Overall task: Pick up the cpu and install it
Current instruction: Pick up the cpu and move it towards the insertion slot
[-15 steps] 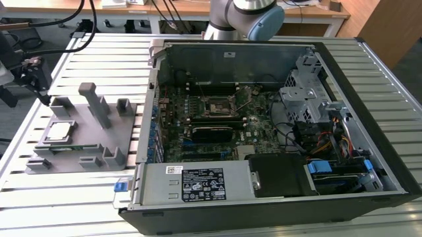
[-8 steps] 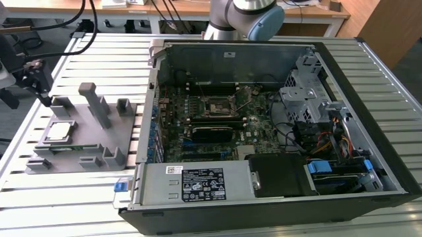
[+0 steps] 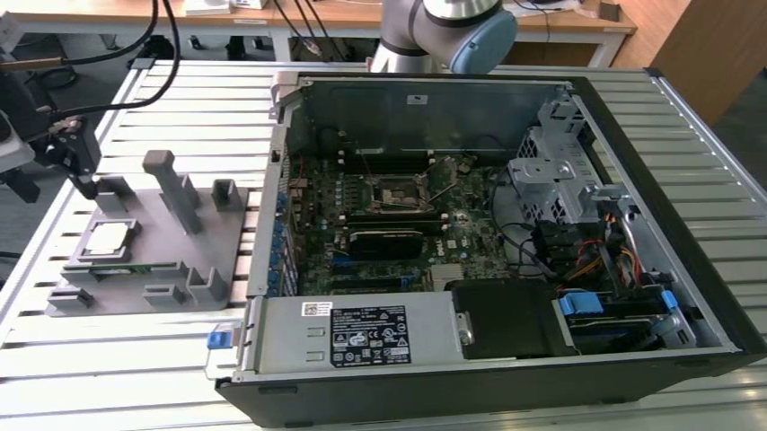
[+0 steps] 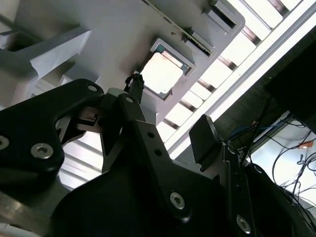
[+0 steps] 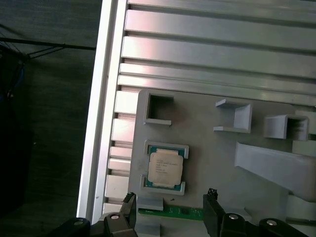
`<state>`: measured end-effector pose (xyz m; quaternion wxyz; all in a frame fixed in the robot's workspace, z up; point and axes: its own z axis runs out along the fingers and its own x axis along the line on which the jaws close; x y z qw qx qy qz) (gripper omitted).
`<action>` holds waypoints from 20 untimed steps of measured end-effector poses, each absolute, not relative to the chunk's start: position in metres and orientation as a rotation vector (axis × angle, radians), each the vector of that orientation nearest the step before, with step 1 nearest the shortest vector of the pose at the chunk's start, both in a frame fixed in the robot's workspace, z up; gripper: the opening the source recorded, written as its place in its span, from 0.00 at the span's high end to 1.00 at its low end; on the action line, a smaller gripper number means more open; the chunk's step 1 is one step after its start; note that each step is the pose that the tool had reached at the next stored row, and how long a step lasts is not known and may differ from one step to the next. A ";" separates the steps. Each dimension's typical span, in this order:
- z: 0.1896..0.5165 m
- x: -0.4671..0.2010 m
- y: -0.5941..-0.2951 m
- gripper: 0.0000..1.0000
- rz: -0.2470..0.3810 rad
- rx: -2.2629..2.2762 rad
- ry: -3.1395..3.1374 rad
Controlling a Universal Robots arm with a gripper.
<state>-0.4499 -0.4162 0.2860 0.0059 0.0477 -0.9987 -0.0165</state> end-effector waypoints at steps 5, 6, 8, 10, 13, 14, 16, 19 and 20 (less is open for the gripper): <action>0.283 -0.450 -0.416 0.36 -0.047 0.149 -3.126; 0.282 -0.450 -0.416 0.36 -0.046 0.149 -3.126; 0.280 -0.450 -0.416 0.36 -0.046 0.150 -3.126; 0.278 -0.450 -0.416 0.36 -0.046 0.149 -3.126; 0.275 -0.450 -0.416 0.35 -0.046 0.149 -3.126; 0.274 -0.450 -0.416 0.28 -0.046 0.150 -3.126; 0.271 -0.450 -0.416 0.28 -0.046 0.149 -3.126; 0.266 -0.450 -0.416 0.28 -0.046 0.149 -3.126; 0.265 -0.450 -0.416 0.28 -0.046 0.148 -3.126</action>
